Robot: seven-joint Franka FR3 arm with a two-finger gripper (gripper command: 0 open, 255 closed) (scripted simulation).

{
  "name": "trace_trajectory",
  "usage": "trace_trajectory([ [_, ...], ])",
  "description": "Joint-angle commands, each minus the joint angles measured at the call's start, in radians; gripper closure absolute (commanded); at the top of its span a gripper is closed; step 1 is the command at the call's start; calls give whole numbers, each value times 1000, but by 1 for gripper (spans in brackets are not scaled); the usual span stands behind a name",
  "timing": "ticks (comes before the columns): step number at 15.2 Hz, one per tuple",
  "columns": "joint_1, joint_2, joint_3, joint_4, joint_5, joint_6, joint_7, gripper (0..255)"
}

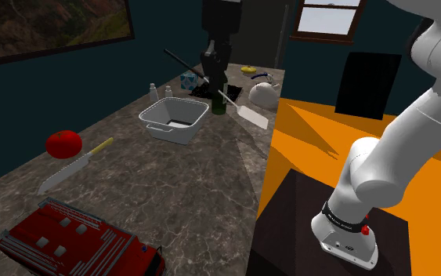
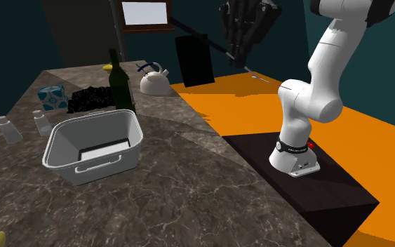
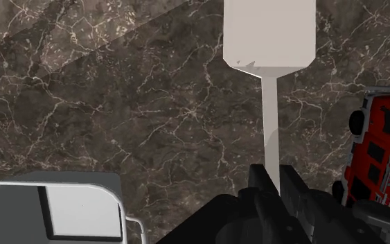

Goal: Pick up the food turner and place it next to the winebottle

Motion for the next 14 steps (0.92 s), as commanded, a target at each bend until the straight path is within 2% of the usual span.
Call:
trace_trajectory([
  [1, 0, 13, 3, 42, -3, -30, 5, 255],
  [4, -1, 31, 5, 90, -9, -61, 9, 255],
  [14, -88, 26, -164, 72, -30, -57, -249, 255],
])
